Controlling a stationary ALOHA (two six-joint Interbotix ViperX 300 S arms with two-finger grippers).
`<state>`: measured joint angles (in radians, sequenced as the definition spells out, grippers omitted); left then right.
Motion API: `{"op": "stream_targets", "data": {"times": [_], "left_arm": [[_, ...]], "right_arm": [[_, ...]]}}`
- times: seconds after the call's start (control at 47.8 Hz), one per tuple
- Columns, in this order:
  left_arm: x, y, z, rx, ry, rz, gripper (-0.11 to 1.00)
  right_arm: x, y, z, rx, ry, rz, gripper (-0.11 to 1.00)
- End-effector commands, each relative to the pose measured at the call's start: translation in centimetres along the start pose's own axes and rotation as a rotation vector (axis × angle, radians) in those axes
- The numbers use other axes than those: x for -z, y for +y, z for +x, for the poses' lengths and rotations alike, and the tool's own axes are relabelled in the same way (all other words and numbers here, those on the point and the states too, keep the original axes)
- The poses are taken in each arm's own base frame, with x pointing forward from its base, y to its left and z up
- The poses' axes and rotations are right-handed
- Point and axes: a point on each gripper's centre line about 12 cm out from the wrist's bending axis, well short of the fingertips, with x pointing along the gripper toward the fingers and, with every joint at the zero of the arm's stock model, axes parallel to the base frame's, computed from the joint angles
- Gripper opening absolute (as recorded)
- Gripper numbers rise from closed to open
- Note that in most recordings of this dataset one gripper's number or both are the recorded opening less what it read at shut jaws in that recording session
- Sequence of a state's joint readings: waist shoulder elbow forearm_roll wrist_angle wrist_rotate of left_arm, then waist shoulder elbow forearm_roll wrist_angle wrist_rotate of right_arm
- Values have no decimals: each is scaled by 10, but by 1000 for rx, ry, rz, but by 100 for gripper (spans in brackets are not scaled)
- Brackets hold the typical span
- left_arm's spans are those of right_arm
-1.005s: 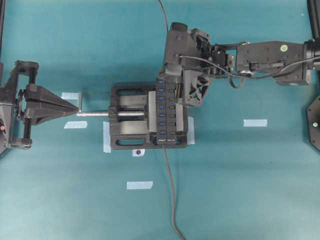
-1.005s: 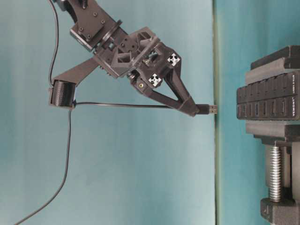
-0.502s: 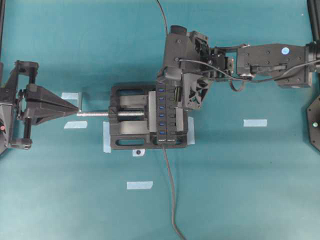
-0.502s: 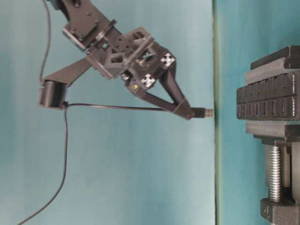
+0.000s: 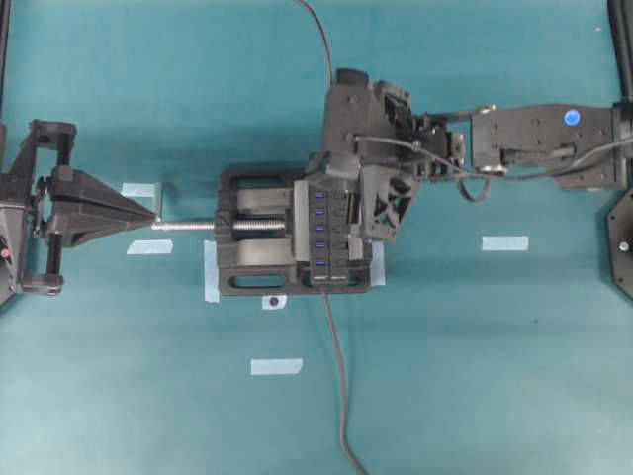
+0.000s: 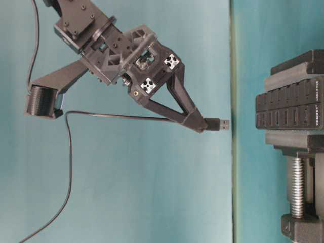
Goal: Insert the USB into the center port of the fixed hub
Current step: 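Carry the plug with the right gripper to the hub's center port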
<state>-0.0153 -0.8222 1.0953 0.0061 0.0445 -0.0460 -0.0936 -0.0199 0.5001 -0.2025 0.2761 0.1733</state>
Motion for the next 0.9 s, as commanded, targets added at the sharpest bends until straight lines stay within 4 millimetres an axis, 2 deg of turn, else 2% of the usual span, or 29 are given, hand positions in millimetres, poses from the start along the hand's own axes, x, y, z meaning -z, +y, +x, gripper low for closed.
{"op": "stream_targets", "data": {"times": [0.0, 0.879], "left_arm": [[-4, 0, 0, 2, -11, 2, 0], [-3, 0, 0, 2, -9, 2, 0]], "right_arm": [[-11, 4, -11, -11, -46, 9, 10], [15, 18, 17, -40, 12, 28, 10]]}}
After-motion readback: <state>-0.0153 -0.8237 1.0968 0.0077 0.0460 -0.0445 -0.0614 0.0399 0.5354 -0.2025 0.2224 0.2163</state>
